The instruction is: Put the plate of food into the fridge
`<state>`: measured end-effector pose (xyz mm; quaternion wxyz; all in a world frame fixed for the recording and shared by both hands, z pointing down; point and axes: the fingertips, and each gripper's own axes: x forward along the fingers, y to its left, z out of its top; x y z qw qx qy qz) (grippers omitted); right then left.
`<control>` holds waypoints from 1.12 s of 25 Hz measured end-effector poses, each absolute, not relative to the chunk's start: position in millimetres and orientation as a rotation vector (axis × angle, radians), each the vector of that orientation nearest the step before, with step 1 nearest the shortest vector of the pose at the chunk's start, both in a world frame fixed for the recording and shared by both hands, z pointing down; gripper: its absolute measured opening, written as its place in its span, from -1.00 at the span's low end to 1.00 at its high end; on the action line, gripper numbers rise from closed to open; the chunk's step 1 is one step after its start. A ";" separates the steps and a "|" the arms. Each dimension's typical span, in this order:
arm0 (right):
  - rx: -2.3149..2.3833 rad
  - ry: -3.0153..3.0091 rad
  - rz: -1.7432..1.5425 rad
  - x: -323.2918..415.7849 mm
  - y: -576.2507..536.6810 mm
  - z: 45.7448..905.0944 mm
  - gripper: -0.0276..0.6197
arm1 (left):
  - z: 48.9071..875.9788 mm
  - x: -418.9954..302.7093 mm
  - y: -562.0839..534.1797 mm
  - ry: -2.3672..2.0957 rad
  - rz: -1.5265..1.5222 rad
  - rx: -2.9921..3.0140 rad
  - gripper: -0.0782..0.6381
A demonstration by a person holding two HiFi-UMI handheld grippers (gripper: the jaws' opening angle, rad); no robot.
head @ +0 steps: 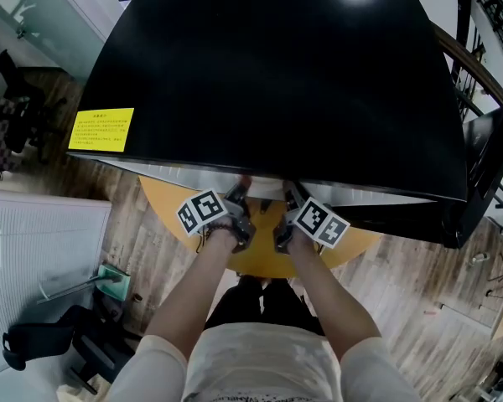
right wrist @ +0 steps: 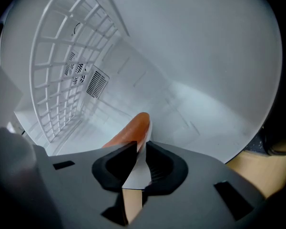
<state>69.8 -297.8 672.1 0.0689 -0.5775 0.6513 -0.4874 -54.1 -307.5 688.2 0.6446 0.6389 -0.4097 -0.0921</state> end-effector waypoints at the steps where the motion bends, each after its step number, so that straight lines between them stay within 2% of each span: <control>1: -1.741 1.963 -1.467 69.8 -298.2 672.5 -0.69 | 688.8 -54.2 -308.0 -0.935 -0.206 1.455 -0.64; 20: -1.909 2.130 -1.387 70.1 -301.1 673.6 -0.60 | 686.9 -51.8 -311.8 -0.976 -0.101 1.490 -0.62; 28: -1.956 2.158 -1.358 72.7 -301.2 673.9 -0.58 | 684.4 -51.7 -306.7 -0.961 -0.076 1.507 -0.50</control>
